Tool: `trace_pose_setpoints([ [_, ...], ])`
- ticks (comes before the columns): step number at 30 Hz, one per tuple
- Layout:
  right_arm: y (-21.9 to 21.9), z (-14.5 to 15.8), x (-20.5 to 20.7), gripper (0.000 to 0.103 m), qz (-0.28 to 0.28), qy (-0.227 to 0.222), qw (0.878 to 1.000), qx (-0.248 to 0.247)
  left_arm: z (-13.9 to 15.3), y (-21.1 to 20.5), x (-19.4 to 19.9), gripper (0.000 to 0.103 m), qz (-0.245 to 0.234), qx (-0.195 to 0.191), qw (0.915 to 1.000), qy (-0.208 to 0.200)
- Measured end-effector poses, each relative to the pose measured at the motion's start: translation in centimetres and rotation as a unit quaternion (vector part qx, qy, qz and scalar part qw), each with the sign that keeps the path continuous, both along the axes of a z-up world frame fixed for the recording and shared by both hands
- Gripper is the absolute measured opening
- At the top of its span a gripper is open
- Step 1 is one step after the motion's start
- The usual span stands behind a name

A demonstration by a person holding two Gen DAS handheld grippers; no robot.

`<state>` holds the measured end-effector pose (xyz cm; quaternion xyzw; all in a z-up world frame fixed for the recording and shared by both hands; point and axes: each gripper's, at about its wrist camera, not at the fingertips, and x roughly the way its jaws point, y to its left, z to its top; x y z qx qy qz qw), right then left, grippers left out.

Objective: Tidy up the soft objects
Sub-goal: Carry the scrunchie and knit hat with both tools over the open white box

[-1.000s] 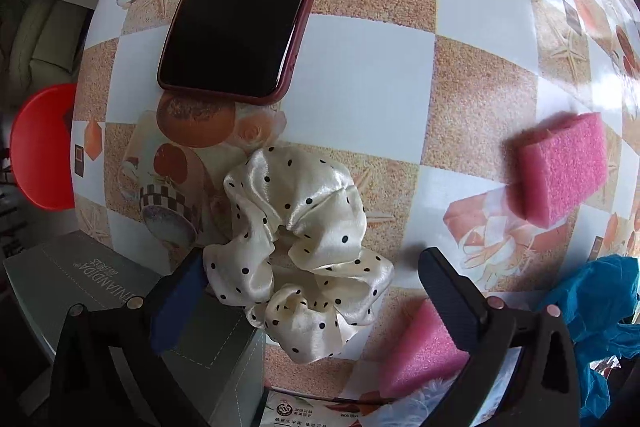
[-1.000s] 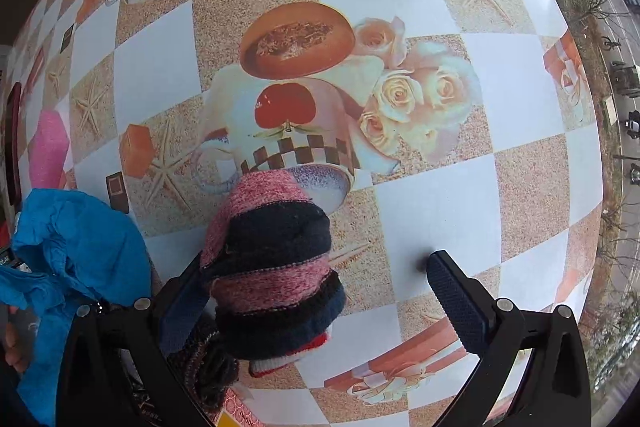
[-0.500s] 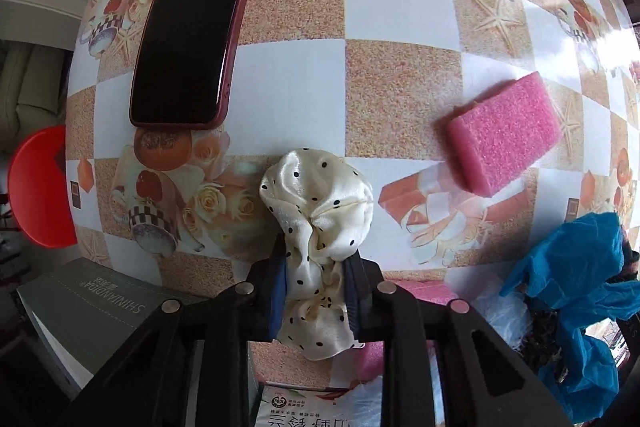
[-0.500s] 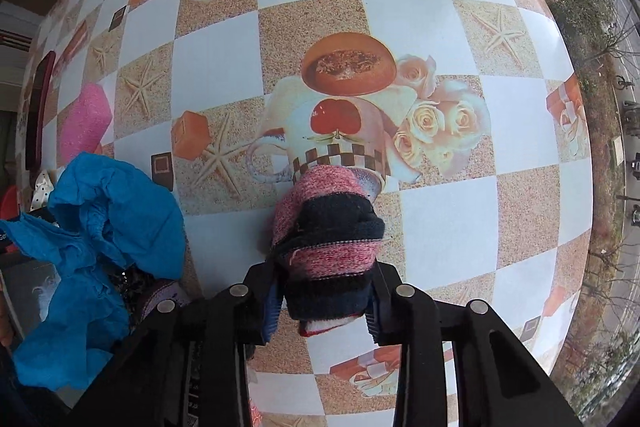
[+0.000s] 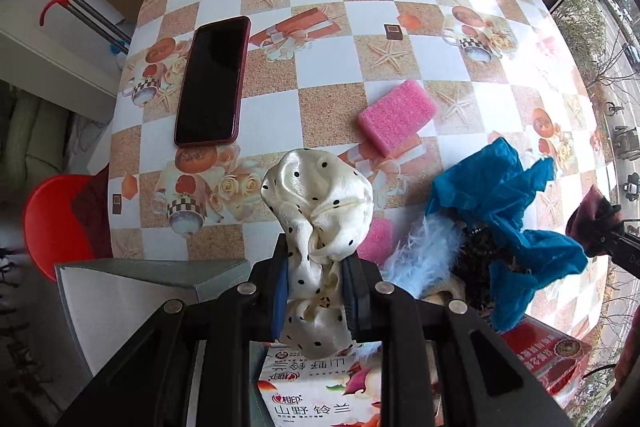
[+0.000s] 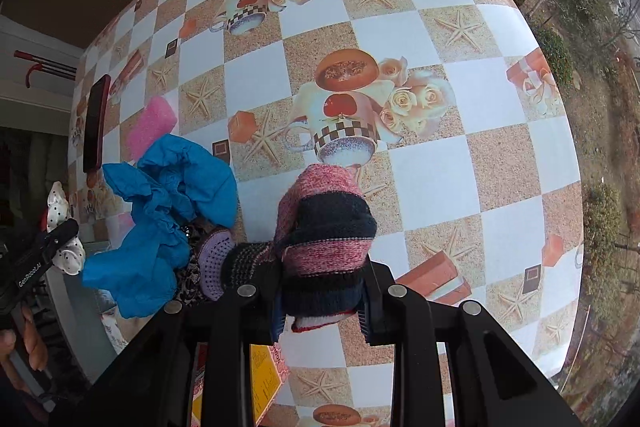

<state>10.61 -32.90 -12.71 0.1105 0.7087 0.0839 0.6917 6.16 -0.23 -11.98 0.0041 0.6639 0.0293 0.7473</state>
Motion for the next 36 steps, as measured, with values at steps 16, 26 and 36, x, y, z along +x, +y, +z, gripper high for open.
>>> trace_pose_setpoints([
  [16, 4.4, 10.1, -6.7, 0.029, 0.019, -0.081, 0.996, 0.012, 7.3, -3.3, -9.1, 0.026, -0.045, -0.004, 0.9983, -0.038],
  [26, 10.3, 13.6, -12.2, 0.029, 0.069, -0.100, 0.992, 0.018, 9.4, 0.2, -14.2, 0.026, -0.016, -0.016, 0.9983, -0.053],
  [36, 19.4, 13.2, -16.2, 0.029, 0.158, -0.074, 0.984, 0.030, 9.7, 6.4, -19.9, 0.026, 0.033, 0.012, 0.9977, -0.058],
])
